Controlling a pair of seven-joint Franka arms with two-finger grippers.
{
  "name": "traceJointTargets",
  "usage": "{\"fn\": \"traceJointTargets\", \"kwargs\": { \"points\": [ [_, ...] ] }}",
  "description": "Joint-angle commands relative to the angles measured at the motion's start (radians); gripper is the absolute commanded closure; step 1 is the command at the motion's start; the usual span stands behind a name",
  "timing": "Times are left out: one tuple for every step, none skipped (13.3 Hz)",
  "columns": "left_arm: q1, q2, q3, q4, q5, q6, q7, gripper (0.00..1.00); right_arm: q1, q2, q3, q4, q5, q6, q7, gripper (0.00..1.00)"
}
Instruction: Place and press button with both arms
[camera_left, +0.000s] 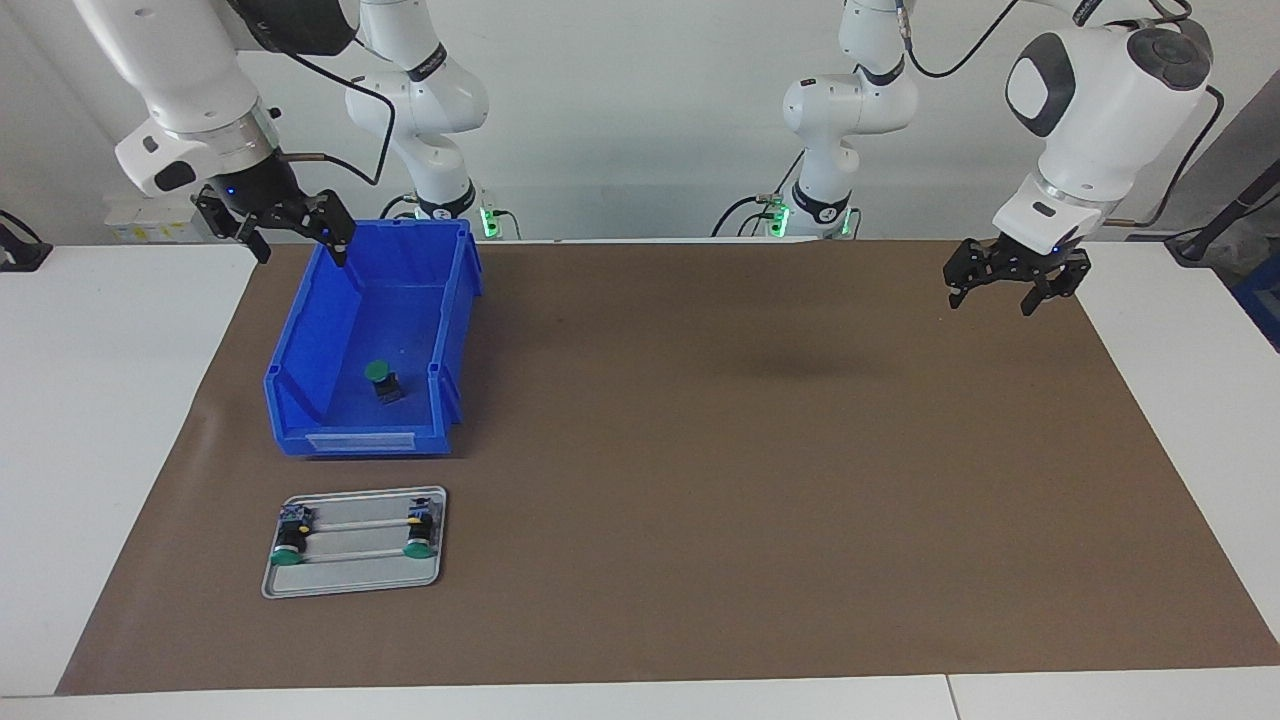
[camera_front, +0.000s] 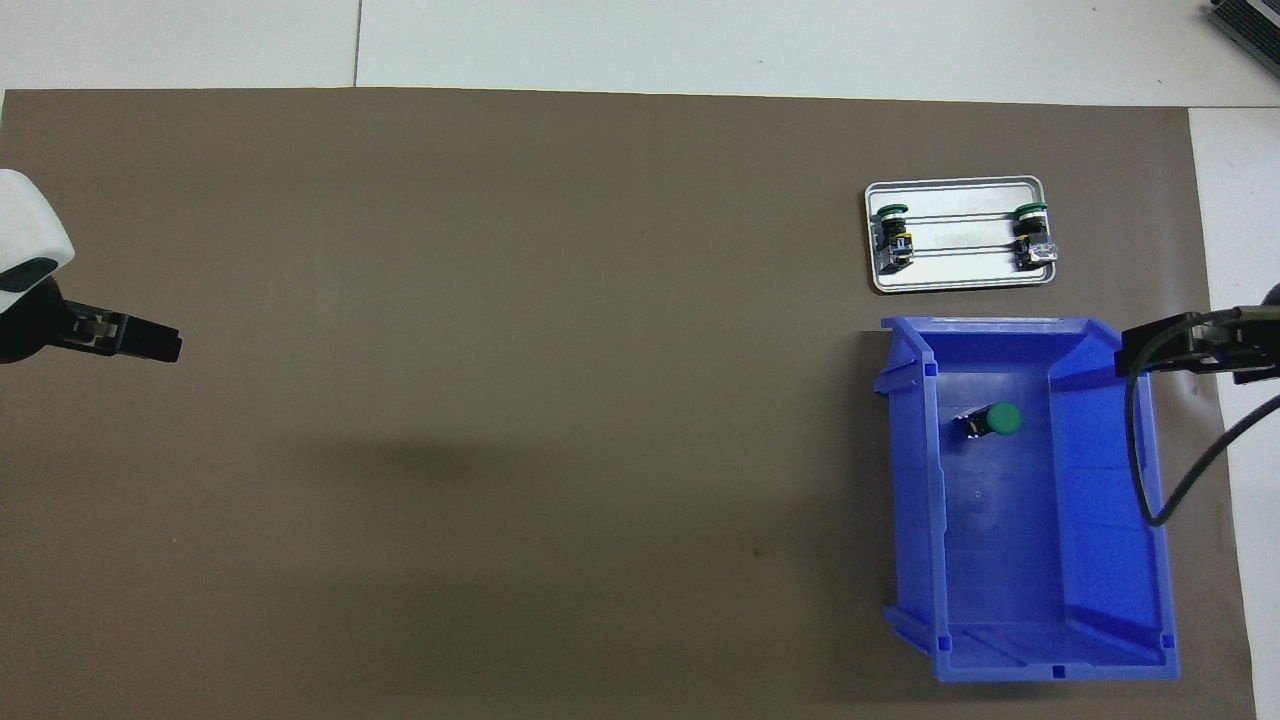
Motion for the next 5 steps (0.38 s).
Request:
{"fn": "traceJointTargets", "kwargs": {
  "points": [
    [-0.001,-0.03,0.001,-0.034,0.015,0.011,-0.008,0.0,-0.018,-0.015,0.016,0.001,0.0,0.011,-0.01,0.01],
    [-0.001,-0.03,0.001,-0.034,0.015,0.011,-0.008,0.0,-0.018,-0.015,0.016,0.004,0.0,0.007,-0.01,0.01],
    [-0.001,-0.03,0.001,-0.034,0.015,0.011,-0.008,0.0,-0.018,-0.015,0.016,0.002,0.0,0.006,-0.01,0.01],
    [-0.001,-0.03,0.003,-0.034,0.015,0.011,-0.008,0.0,-0.018,-0.015,0.016,0.002,0.0,0.003,-0.012,0.01],
    [-0.001,-0.03,0.001,-0.034,0.015,0.011,-0.008,0.0,-0.018,-0.016,0.016,0.001,0.0,0.003,-0.012,0.01]
  ]
}}
